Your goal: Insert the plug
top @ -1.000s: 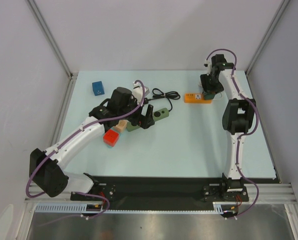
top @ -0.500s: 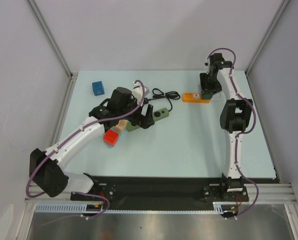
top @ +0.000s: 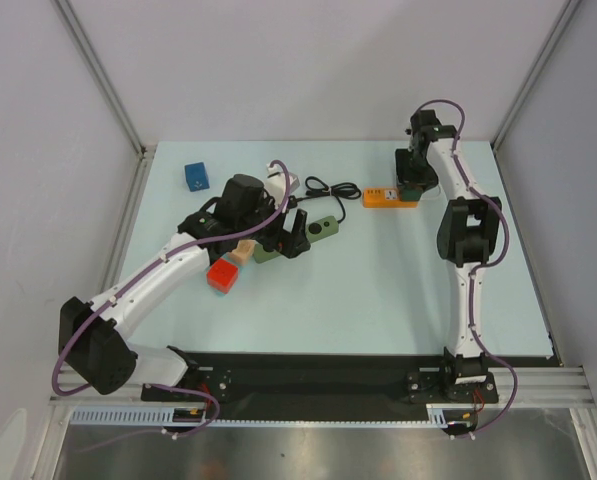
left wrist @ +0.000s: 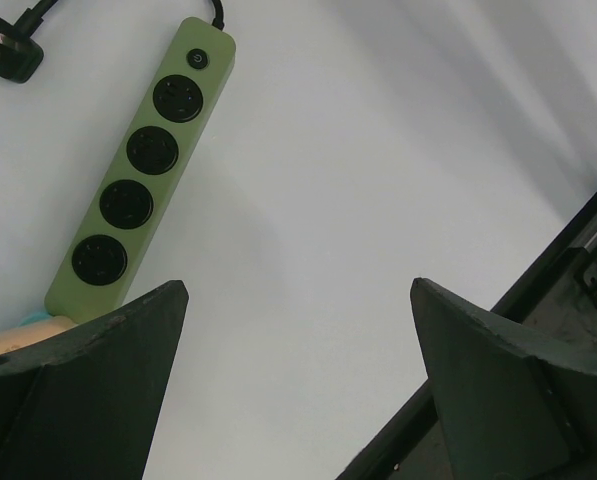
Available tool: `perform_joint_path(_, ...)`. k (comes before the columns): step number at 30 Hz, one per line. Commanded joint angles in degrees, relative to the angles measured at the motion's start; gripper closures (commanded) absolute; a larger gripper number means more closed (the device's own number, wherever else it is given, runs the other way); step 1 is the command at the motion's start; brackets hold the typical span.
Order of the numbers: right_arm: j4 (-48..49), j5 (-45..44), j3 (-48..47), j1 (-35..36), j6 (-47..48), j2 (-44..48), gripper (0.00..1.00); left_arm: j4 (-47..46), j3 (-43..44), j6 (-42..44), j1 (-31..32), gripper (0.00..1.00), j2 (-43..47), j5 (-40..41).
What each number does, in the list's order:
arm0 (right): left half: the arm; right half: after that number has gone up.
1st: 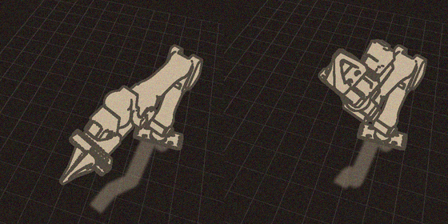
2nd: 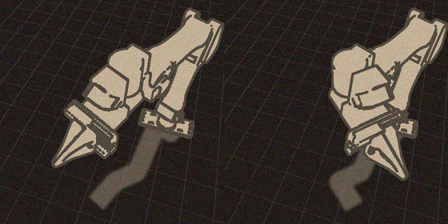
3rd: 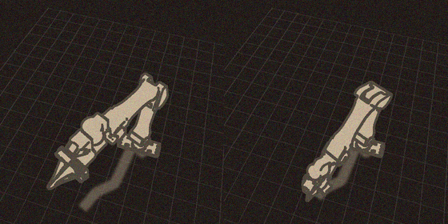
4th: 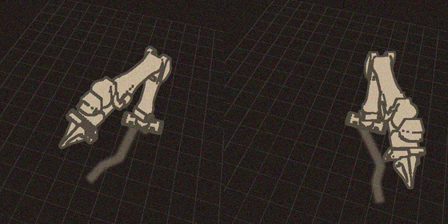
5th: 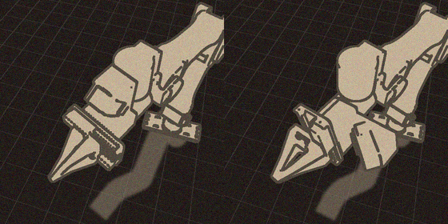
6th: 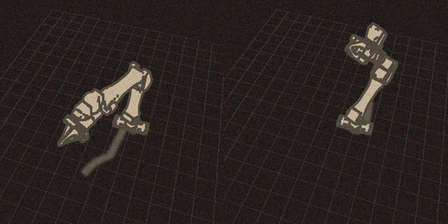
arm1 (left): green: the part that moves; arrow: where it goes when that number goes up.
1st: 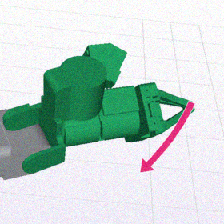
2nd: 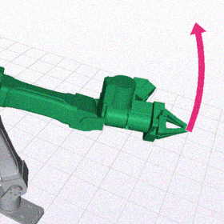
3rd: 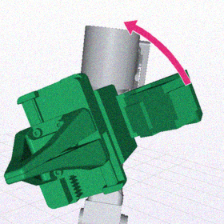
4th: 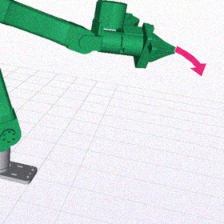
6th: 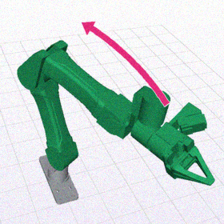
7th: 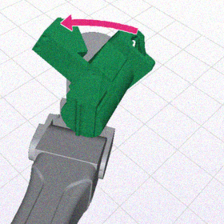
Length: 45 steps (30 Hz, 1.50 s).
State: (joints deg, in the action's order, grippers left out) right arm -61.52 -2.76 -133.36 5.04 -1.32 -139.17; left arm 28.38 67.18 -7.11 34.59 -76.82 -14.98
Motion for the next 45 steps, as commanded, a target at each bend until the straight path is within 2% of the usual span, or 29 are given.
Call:
perform_joint_path(1,-1.6,-0.3,5.5,1.6,-1.1,-5.1,1.0,-1.5,-0.3,-0.8,-0.3,0.0,1.2,-0.8)
perform_joint_path(6,6.3,4.3,16.9,1.0,-0.8,-2.0,1.0,-1.5,-0.3,-0.7,-0.4,0.0,1.1,-0.5)
perform_joint_path(13,8.0,6.9,20.1,-0.3,-1.1,-3.1,1.0,-1.5,-0.3,-0.8,-0.4,0.0,0.8,-1.0)
perform_joint_path(18,5.5,5.6,17.3,0.1,-0.3,-4.7,1.0,-1.4,-0.5,-0.7,-0.4,0.0,0.8,-0.3)
perform_joint_path(26,6.0,4.4,18.1,0.4,-0.2,-3.9,1.0,-1.4,-0.5,-0.4,-0.4,0.0,1.0,0.5)
perform_joint_path(29,5.7,5.3,16.7,0.4,0.6,-3.1,0.94,-1.4,-0.4,-0.4,-0.4,0.0,1.1,0.6)
perform_joint_path(31,3.3,3.2,15.5,0.1,1.1,-2.9,1.0,-1.4,-0.5,-0.4,-0.4,0.0,1.1,0.9)
perform_joint_path(34,0.1,-0.8,15.4,-0.6,1.1,-1.8,1.0,-1.4,-0.5,-0.4,-0.4,0.0,1.4,1.1)
perform_joint_path(42,0.6,-8.6,26.0,-4.6,-0.8,5.7,1.0,-1.5,-0.7,-0.6,-0.4,0.0,1.1,2.0)
perform_joint_path(44,0.8,-9.4,27.4,-6.8,-1.5,6.4,0.99,-1.4,-0.8,-0.8,-0.3,0.0,1.5,4.6)
perform_joint_path(45,0.9,-10.3,27.7,-7.1,-1.6,6.6,0.94,-1.5,-0.9,-0.9,-0.4,0.0,1.6,5.9)
